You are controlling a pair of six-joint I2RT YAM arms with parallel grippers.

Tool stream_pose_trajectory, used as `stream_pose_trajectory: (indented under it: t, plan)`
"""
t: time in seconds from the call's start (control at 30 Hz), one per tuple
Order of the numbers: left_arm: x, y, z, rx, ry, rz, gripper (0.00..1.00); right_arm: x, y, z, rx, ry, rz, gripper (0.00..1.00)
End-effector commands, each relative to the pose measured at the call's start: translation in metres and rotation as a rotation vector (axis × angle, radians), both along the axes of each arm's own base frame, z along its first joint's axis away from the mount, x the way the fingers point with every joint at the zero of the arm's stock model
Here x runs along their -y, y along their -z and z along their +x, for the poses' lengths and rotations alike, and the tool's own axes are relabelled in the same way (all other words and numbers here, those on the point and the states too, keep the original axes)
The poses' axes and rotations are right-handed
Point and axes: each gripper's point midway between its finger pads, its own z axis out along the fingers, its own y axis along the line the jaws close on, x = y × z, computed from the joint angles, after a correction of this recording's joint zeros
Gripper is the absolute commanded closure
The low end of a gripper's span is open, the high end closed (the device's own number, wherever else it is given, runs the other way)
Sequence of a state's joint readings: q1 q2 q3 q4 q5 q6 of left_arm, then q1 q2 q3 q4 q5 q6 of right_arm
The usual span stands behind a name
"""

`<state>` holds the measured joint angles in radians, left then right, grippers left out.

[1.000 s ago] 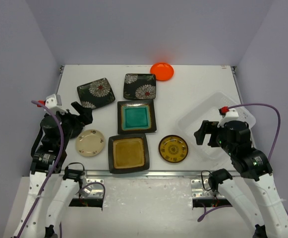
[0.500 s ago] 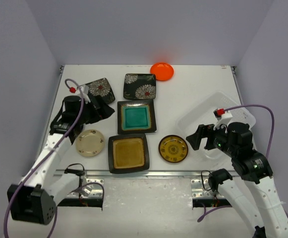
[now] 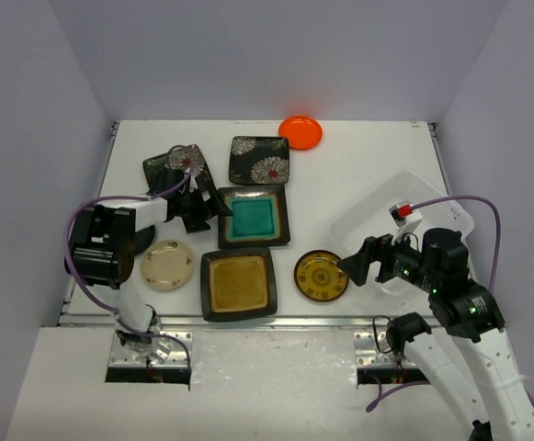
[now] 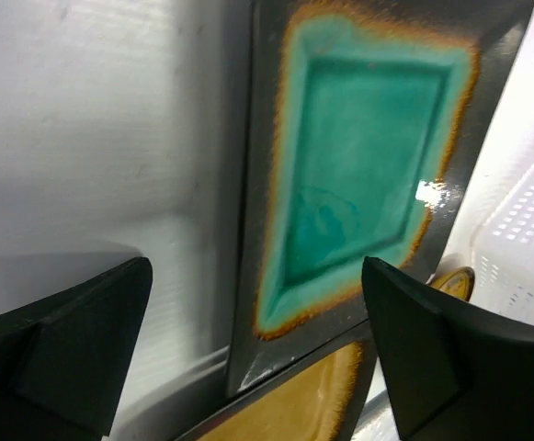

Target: Place the plates into the plastic bin on the countertop

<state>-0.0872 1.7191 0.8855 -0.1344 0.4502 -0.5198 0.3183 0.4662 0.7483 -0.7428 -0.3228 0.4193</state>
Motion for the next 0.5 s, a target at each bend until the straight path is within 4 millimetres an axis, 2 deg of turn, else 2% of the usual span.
stream_pose_trajectory:
  t: [0.0,0.07,0.13,0.27,0.37,0.4,0.43,0.47]
  plan:
    - [0.013,0.002,0.024,0.070,0.071,-0.040,0.12,-0.005,-0.005,-0.001,0.025,-0.027,0.027,0.01]
    - [0.017,0.011,0.024,0.050,0.087,-0.057,0.24,-0.006,-0.004,0.000,0.025,-0.029,0.031,0.01]
    - [0.019,0.021,0.025,0.028,0.096,-0.067,0.42,-0.007,-0.003,0.000,0.020,-0.029,0.034,0.01]
    - [0.018,0.037,0.025,-0.006,0.096,-0.062,0.65,-0.006,-0.003,0.000,0.017,-0.029,0.029,0.01]
    - [0.019,0.043,0.025,-0.019,0.097,-0.064,0.85,-0.005,-0.003,0.000,0.020,-0.023,0.024,0.01]
    - [0.019,0.042,0.025,-0.016,0.094,-0.064,0.96,-0.004,-0.003,0.000,0.021,-0.021,0.023,0.01]
    - [0.018,0.040,0.026,-0.012,0.086,-0.058,1.00,-0.004,-0.002,0.001,0.022,-0.021,0.022,0.01]
    - [0.016,0.038,0.025,-0.008,0.077,-0.051,1.00,-0.005,-0.001,0.001,0.020,-0.021,0.021,0.01]
